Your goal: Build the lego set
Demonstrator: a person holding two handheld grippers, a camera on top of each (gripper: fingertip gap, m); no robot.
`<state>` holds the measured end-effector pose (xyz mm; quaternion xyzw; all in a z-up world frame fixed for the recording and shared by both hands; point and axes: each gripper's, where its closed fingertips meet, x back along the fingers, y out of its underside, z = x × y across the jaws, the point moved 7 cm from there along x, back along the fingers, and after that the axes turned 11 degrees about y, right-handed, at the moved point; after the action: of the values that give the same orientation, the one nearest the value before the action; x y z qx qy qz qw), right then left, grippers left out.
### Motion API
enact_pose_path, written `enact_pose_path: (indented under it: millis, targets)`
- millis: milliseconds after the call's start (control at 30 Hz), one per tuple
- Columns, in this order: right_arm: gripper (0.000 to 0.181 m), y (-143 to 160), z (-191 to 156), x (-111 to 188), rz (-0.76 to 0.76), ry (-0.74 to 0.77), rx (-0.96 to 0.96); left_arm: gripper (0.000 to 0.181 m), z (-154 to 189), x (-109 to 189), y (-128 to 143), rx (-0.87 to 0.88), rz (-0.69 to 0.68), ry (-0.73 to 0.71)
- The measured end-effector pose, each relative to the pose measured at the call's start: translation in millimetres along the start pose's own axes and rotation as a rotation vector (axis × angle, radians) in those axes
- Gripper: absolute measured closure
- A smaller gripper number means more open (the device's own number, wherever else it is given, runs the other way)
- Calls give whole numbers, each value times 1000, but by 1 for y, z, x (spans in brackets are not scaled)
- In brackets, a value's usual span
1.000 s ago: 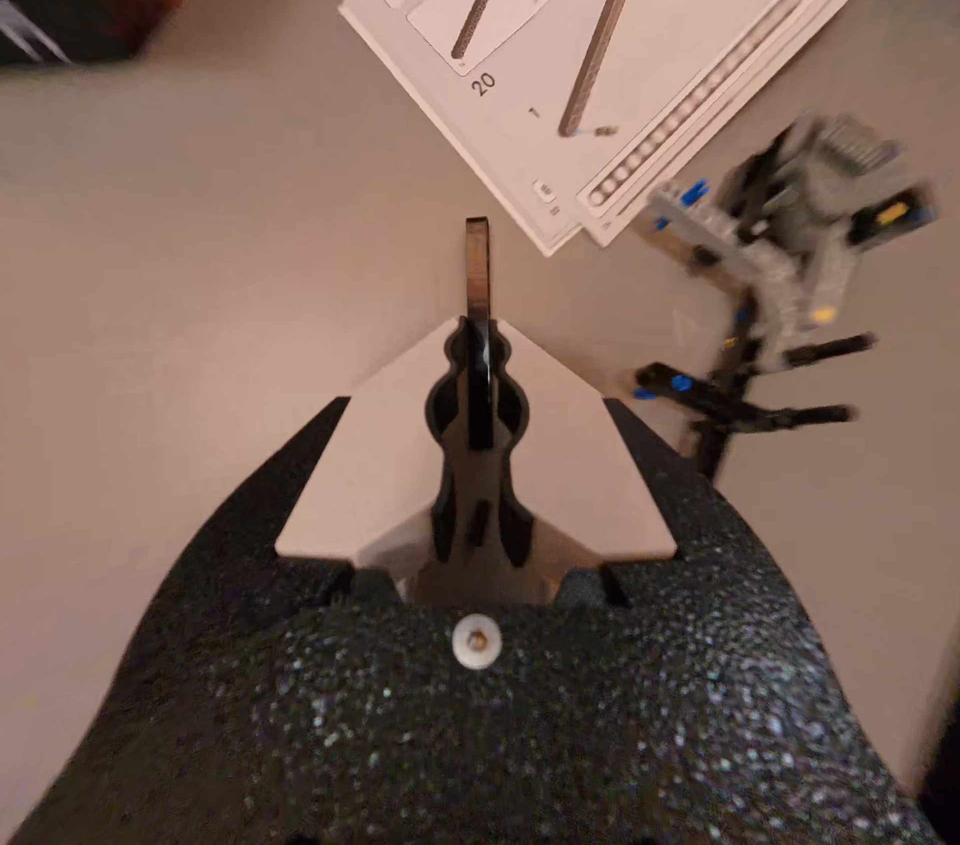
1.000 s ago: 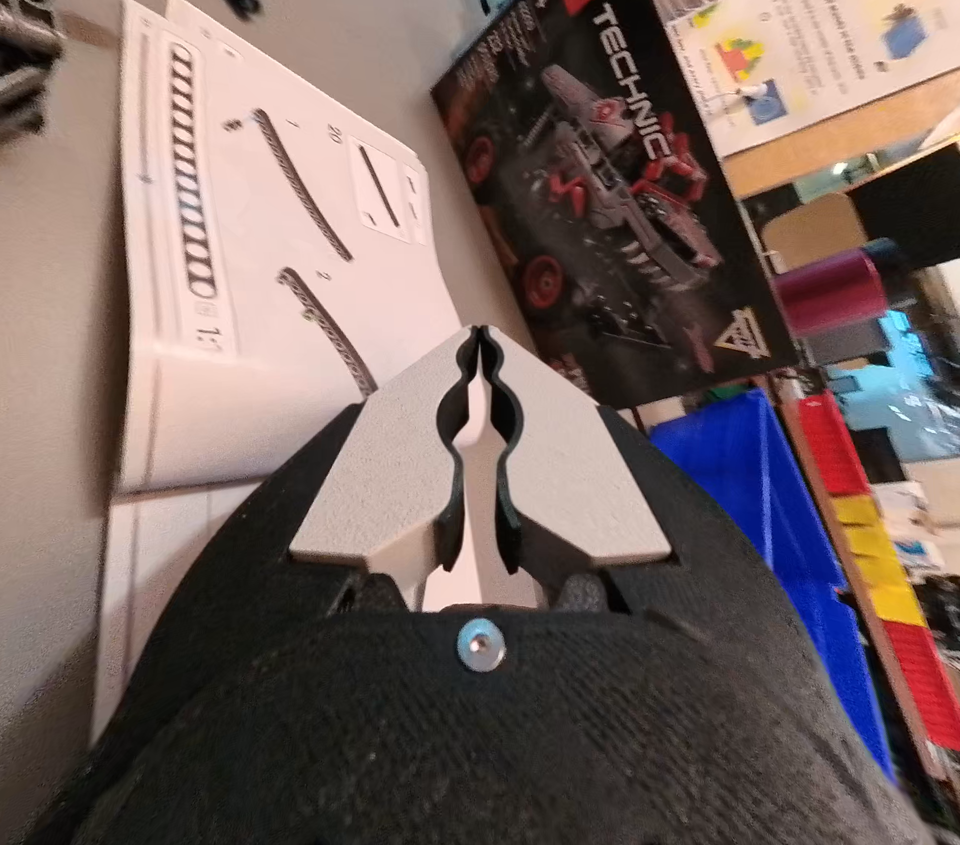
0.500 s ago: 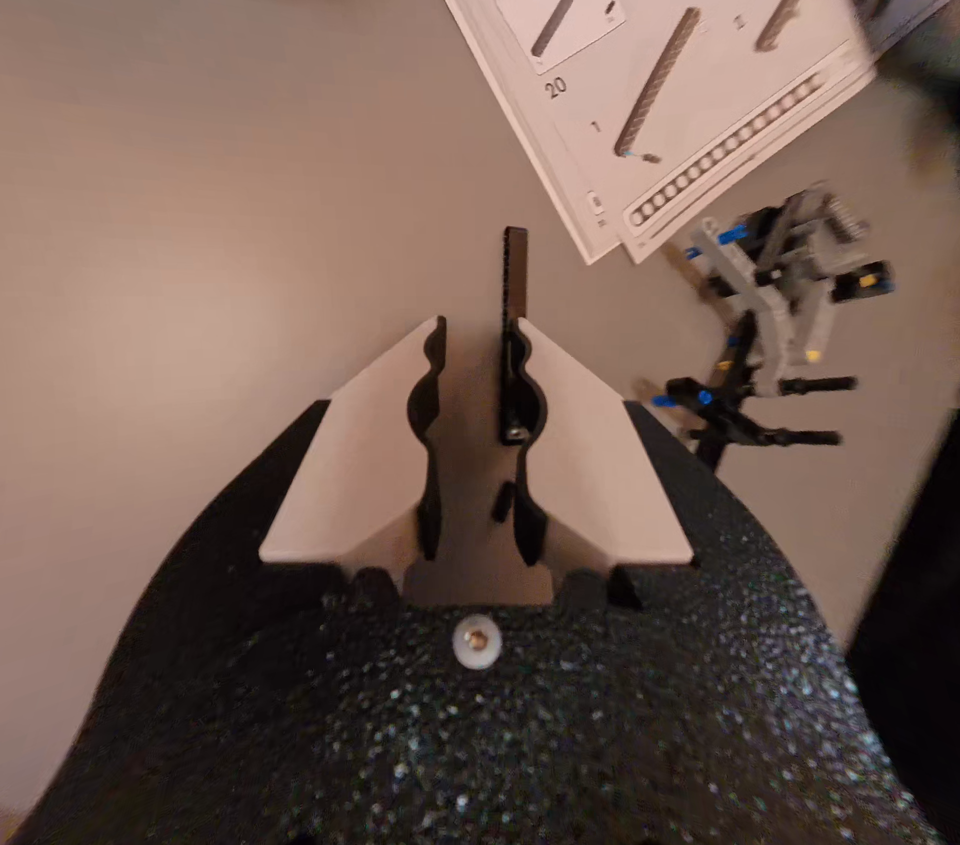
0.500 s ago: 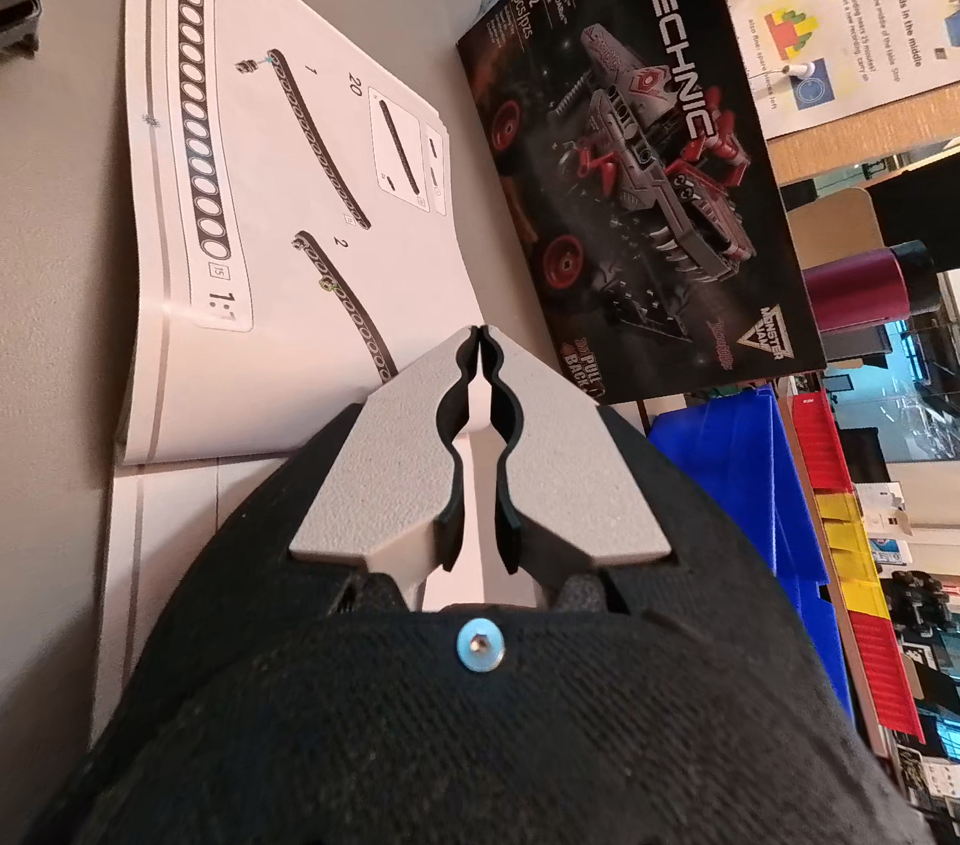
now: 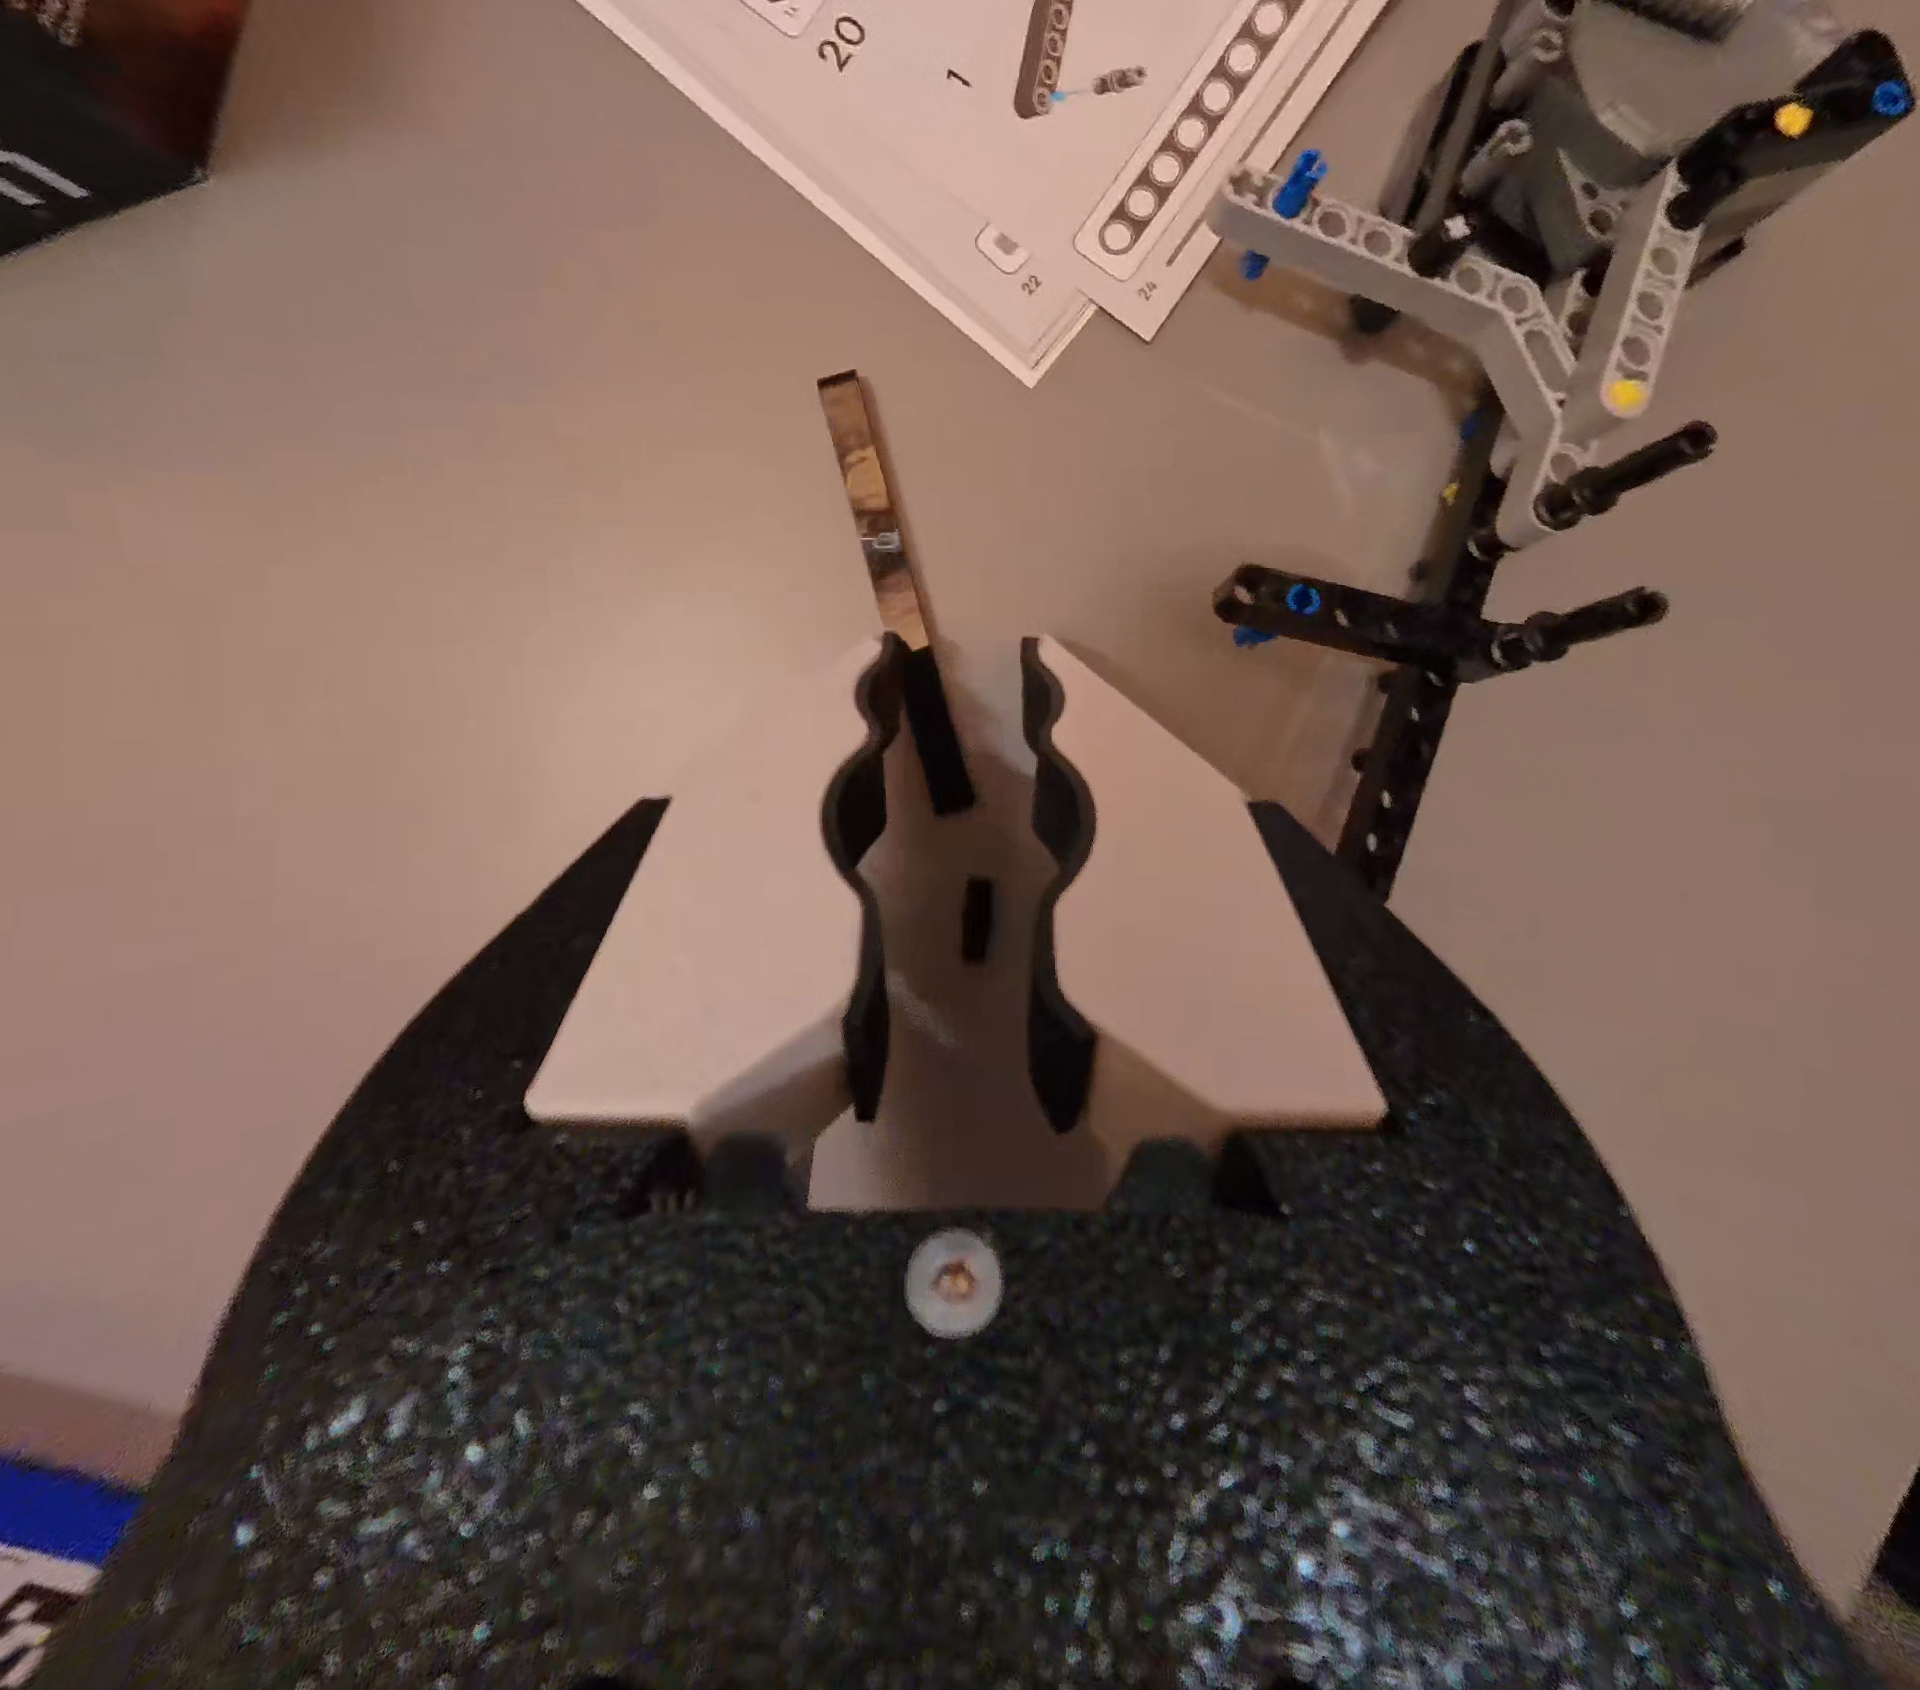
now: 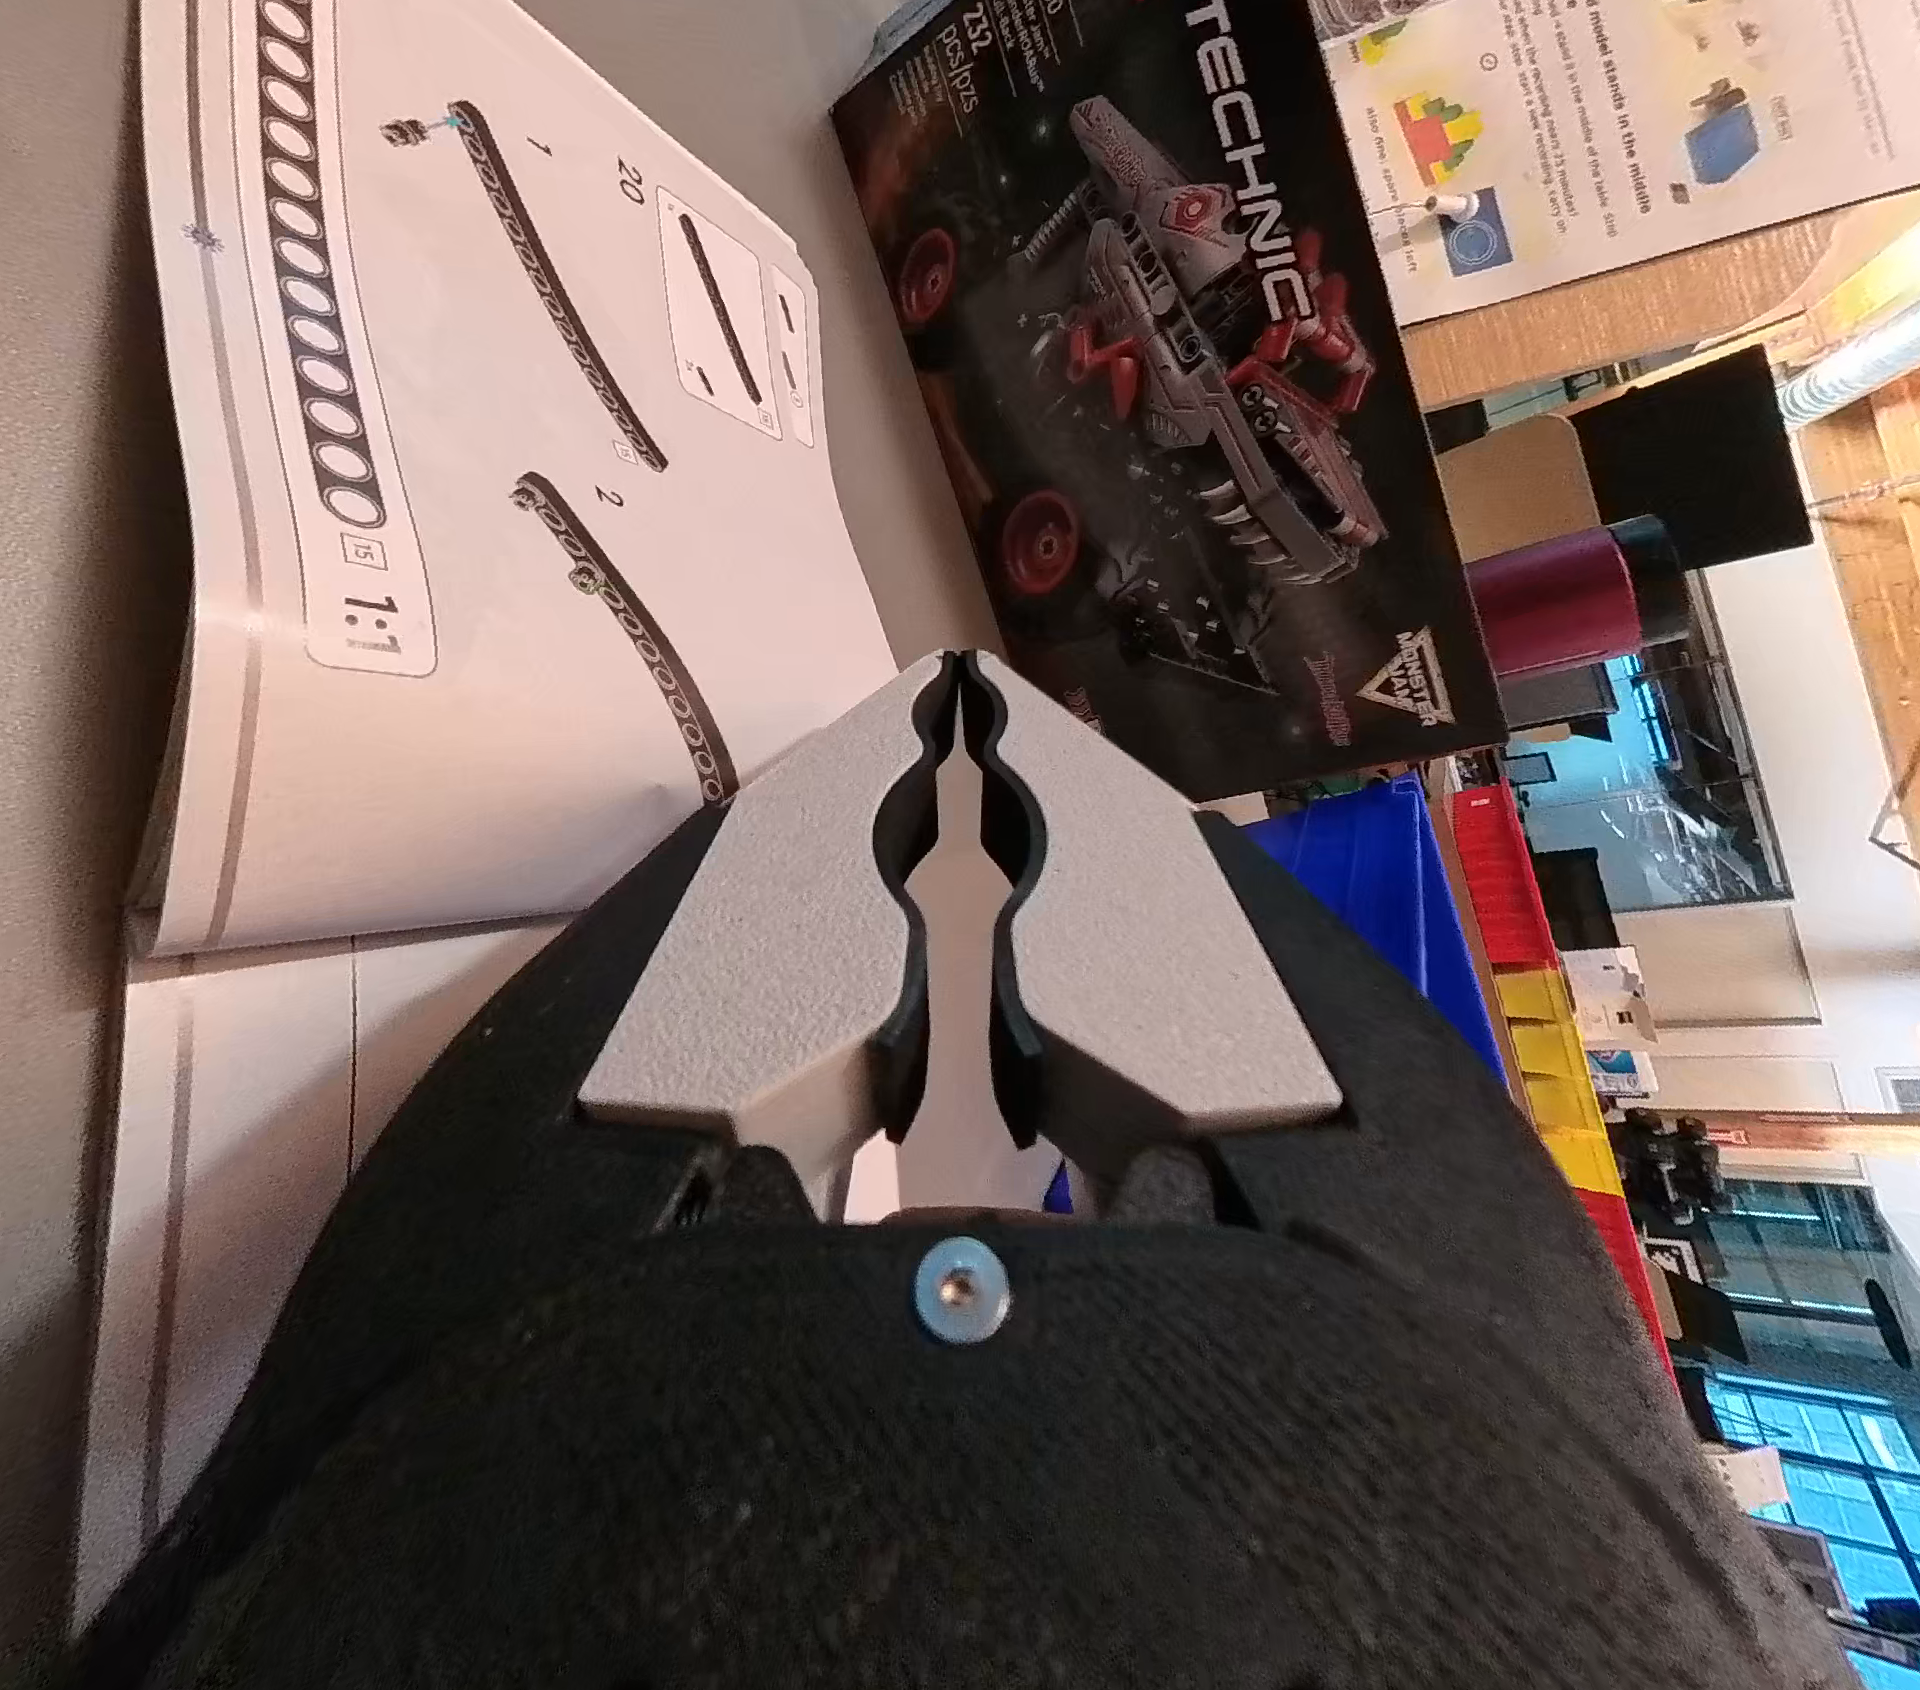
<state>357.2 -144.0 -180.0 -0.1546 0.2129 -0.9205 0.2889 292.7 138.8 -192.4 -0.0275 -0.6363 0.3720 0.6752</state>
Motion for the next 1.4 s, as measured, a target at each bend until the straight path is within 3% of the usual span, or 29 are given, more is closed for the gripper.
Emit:
enact_pose_path:
  millis: [33,167,267,367,567,900,967,1133,1333,1400]
  targets:
    - [181,0,-1,0,-3,-2,5,164,-1,-1,0,-19,-11,-19]
    - [181,1,-3,-1,-10,-11,28,181,-7,-1,-2,-50,-38,-82]
    - [181,1,-3,-1,-14,-11,39,181,-13,1,-1,-26,-20,-102]
    - [181,1,-3,0,-10,-7,36,169,-12,4,-3,-51,12,-139]
    - [181,1,-5,-1,-11,-12,50,170,-4,-4,-8,-171,22,-219]
    - [181,1,-8,-2,-16,-24,70,176,-7,-14,-6,-122,11,-233]
    - [181,0,-7,-1,-14,-22,72,176,-6,-11,-5,-38,48,-141]
    - [181,1,-8,-1,-21,-32,81,175,-1,-4,-6,297,193,390]
    - [181,0,-10,-2,-20,-42,88,168,-17,-10,2,391,159,450]
    - [181,0,-10,-2,-21,-39,88,176,-22,-12,3,375,158,416]
